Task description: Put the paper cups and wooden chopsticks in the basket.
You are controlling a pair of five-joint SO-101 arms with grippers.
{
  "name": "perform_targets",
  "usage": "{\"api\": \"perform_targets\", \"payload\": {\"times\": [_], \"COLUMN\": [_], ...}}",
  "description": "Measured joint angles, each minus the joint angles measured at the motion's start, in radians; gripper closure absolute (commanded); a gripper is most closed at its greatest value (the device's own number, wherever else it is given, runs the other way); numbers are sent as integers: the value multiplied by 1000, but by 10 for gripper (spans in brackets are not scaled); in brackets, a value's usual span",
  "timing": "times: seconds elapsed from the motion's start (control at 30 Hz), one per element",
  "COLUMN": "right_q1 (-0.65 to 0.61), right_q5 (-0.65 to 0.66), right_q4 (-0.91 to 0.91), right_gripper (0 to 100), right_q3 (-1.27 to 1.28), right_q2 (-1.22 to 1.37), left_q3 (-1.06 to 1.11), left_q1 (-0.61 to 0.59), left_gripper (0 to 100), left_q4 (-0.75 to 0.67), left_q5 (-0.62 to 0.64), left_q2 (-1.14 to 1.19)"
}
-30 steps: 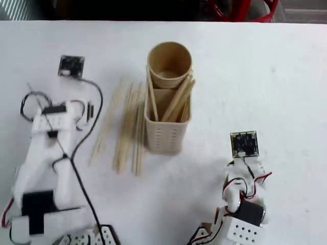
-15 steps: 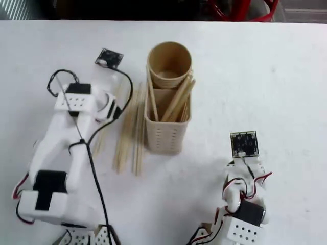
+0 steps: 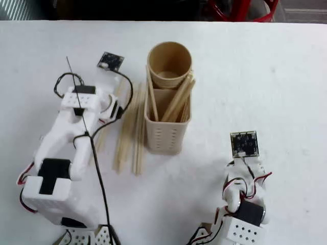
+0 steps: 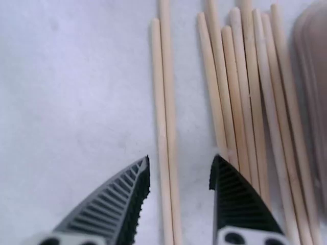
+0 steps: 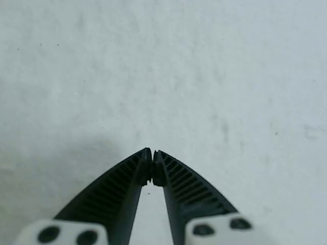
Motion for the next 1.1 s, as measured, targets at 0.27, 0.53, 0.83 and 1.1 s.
{"api": "perform_targets", "payload": {"times": [0.27, 0.53, 0.83, 1.1], "right_q1": [0, 0, 0, 0], "right_q5": [0, 0, 0, 0], "right_q4": [0, 0, 0, 0], "right_gripper": [981, 981, 981, 981], "right_q3": [0, 0, 0, 0], "right_q2": [0, 0, 0, 0], "left_q3": [0, -238, -468, -477], "left_q1": [0, 6, 6, 6], "left_gripper": [818, 888, 976, 977], "left_q4": [0, 173, 370, 374], "left_q5": [0, 5, 5, 5], "left_q2": [80, 270, 422, 430]}}
